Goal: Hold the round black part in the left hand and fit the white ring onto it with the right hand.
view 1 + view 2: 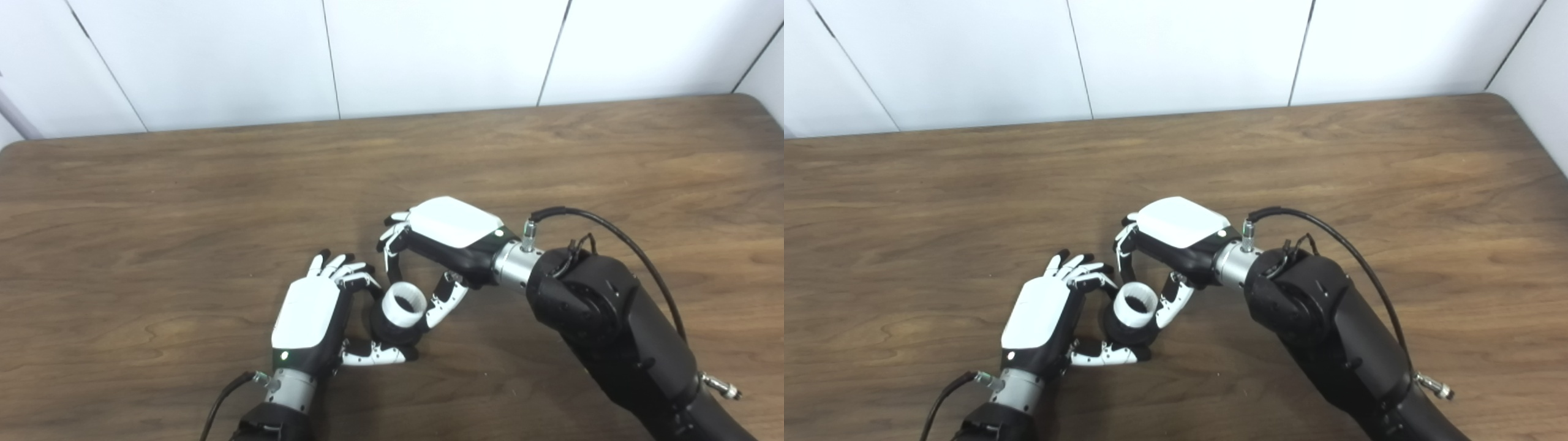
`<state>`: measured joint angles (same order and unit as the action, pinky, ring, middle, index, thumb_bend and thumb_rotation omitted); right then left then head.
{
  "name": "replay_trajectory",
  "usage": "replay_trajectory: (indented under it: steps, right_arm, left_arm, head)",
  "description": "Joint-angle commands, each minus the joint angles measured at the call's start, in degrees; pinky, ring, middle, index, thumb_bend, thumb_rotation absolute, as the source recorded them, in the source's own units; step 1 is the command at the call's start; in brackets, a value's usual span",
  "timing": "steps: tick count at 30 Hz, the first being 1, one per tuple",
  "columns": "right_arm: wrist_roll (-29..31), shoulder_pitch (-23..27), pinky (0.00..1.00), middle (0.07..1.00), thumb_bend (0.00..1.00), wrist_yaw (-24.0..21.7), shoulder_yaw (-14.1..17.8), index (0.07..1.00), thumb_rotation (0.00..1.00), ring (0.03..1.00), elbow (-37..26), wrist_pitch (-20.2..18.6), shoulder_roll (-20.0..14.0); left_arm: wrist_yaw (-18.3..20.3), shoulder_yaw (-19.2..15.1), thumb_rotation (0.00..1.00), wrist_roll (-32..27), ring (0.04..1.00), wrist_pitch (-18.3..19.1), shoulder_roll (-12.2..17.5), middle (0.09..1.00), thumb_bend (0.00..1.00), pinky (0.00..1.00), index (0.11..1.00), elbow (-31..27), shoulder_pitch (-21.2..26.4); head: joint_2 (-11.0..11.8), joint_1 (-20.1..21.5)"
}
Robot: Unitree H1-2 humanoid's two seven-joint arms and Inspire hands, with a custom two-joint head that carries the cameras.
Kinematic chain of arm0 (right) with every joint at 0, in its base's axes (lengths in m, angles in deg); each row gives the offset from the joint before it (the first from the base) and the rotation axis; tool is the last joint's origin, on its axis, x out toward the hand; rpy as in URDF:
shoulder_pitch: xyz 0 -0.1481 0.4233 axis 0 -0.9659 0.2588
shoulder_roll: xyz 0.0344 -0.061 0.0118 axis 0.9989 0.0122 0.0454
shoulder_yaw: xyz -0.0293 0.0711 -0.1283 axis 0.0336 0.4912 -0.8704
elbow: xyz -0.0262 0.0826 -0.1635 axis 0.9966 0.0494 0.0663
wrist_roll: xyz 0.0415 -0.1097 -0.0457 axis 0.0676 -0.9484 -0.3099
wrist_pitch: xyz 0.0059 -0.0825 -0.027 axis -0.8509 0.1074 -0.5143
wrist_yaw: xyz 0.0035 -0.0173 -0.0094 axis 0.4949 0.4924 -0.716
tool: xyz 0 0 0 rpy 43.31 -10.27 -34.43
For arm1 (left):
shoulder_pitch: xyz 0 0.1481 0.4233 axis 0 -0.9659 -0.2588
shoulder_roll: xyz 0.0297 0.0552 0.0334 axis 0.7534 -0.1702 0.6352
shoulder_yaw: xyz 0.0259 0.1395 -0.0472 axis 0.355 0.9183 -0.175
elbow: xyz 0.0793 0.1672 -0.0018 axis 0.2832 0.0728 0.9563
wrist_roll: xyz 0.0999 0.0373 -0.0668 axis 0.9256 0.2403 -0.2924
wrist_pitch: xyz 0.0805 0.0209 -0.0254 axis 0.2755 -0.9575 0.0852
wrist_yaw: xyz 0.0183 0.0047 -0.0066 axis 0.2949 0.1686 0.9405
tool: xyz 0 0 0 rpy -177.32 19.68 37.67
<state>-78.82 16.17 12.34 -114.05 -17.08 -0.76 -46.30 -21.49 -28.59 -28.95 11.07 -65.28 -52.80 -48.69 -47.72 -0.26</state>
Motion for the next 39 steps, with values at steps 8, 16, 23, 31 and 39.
replay_trajectory:
  steps: [8,16,23,31,39]
  right_arm:
    - [-0.1,1.4,0.93,0.802,0.52,-0.1,0.1,0.484,0.14,0.925,-2.2,0.6,1.2]
    - [0.0,1.4,0.92,0.799,0.52,0.2,0.3,0.484,0.14,0.924,-1.8,1.1,1.5]
    - [-0.2,1.1,0.93,0.796,0.52,0.1,0.6,0.483,0.14,0.927,-1.4,0.2,1.7]
    - [0.3,1.1,0.92,0.793,0.52,0.3,1.0,0.484,0.14,0.926,-0.3,0.4,1.2]
    - [0.9,0.7,0.92,0.793,0.52,0.5,1.7,0.483,0.13,0.926,0.5,0.2,0.9]
  left_arm:
    - [2.8,1.4,0.05,0.6,0.898,0.5,0.0,0.787,0.52,1.0,0.484,0.9,-0.5]
    - [2.9,1.5,0.05,1.0,0.899,0.8,0.0,0.789,0.52,1.0,0.484,0.8,-0.4]
    - [3.0,1.4,0.05,0.8,0.898,0.9,0.1,0.787,0.52,1.0,0.484,0.5,-0.5]
    - [3.0,1.3,0.05,0.5,0.897,0.9,0.0,0.785,0.52,1.0,0.484,0.6,-0.3]
    - [3.0,1.5,0.05,0.7,0.899,1.0,-0.1,0.787,0.52,1.0,0.484,0.5,-0.3]
  head:
    - [-0.2,-0.1]
    - [-0.3,-0.1]
    - [-0.6,0.0]
    - [-0.6,0.1]
    - [-0.6,0.1]
